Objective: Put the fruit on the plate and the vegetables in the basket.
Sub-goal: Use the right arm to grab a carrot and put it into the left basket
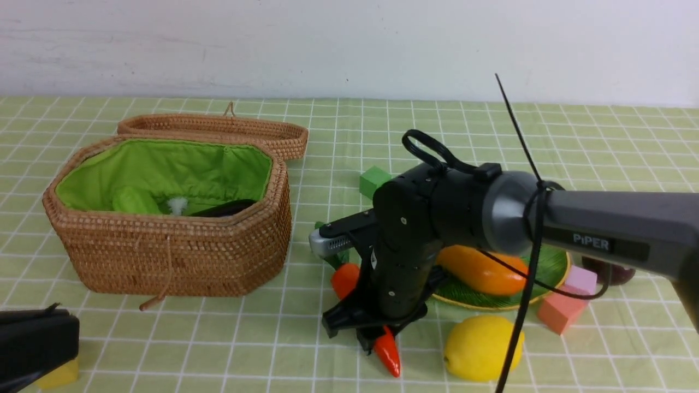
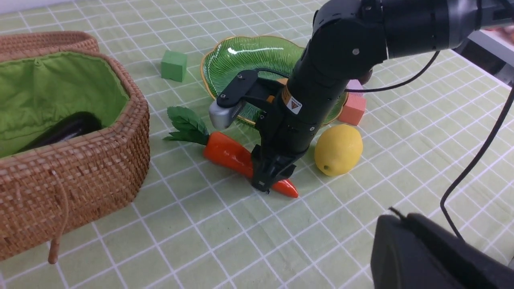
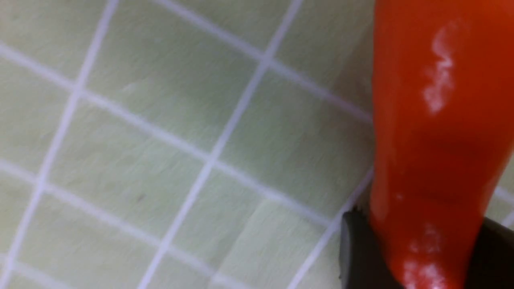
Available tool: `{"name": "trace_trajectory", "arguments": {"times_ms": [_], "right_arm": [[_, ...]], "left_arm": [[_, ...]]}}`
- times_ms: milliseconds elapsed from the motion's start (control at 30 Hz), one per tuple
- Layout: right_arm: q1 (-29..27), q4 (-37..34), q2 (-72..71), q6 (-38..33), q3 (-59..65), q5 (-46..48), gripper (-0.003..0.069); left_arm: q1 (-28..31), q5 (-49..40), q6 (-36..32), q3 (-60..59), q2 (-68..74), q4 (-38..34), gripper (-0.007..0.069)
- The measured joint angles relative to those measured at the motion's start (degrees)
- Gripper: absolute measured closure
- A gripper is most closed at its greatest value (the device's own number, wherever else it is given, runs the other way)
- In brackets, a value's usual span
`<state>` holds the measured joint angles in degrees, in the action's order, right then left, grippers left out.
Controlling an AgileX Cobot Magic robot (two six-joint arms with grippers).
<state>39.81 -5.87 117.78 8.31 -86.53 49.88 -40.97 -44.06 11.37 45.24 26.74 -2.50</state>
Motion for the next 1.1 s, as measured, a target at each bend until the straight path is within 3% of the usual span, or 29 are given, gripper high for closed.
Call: {"name": "trace_trajectory", "arguments": {"times_ms": [267, 400, 600, 800, 1100], "right_arm": [[0.38, -0.88, -16.89, -1.17, -0.87, 3.38, 0.0374], [0.38, -2.38, -19.05, -8.31, -7.08, 4.41, 0.0374], [2.20, -8.02, -11.71, -26.03, -22.38, 3.80, 0.0374], [4.96, -10.77, 0.77, -40.51, -37.24, 0.14, 0.0374], [5.00, -7.72, 13.50, -45.04, -45.58, -9.34, 0.0374]], "left_arm": [[0.00, -0.61, 1.27, 0.34, 0.00, 1.79, 0.0638], [0.00, -0.97, 6.28, 2.55, 0.00, 8.43, 0.0638], [0.00, -2.72, 18.91, 4.08, 0.00, 22.44, 0.0638], [0.00, -5.49, 24.15, 4.08, 0.00, 28.64, 0.0638], [0.00, -7.26, 24.63, 4.13, 0.00, 29.01, 0.0638]]}}
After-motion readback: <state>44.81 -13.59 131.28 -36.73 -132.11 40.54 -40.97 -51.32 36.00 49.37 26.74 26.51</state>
